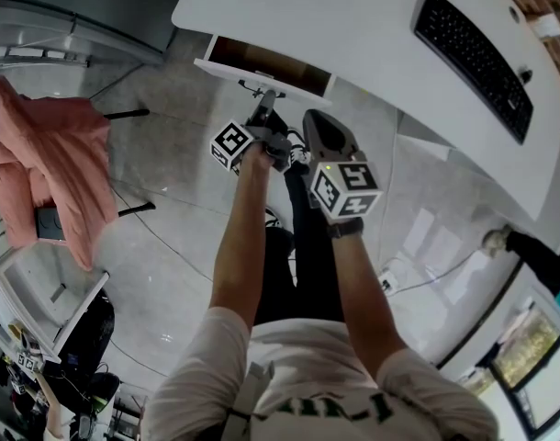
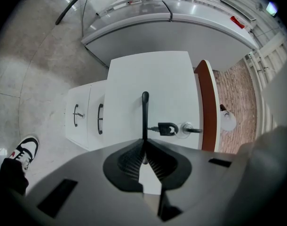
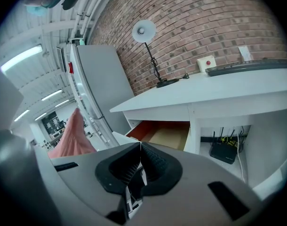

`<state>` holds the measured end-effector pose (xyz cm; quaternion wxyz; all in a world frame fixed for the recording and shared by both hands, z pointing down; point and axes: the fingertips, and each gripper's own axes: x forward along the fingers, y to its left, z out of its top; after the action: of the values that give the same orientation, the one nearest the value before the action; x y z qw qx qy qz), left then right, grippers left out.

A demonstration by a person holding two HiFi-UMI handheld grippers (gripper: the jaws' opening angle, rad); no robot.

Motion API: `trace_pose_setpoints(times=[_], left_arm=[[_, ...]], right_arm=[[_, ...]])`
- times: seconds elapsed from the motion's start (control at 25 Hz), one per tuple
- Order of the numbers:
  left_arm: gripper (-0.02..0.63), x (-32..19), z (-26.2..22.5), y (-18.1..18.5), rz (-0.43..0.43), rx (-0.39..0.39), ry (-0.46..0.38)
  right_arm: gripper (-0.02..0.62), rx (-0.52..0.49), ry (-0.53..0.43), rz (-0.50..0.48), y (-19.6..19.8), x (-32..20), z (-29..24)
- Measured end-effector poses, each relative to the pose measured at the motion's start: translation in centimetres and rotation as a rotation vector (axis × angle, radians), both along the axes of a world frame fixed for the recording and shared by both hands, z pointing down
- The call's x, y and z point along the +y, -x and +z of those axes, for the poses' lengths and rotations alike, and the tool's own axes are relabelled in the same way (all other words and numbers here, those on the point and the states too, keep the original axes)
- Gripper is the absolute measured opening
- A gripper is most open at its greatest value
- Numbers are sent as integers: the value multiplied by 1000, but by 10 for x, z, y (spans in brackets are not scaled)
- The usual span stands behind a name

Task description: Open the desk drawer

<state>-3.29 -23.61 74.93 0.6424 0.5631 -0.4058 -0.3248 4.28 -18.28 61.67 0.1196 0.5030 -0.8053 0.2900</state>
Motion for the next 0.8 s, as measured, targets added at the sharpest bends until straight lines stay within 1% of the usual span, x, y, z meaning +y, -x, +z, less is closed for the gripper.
trace_pose_setpoints(times=[0.8], left_arm=[[17, 49, 2, 19, -14, -11, 14]], right_arm=[[5, -22, -14, -23, 16, 24, -6]])
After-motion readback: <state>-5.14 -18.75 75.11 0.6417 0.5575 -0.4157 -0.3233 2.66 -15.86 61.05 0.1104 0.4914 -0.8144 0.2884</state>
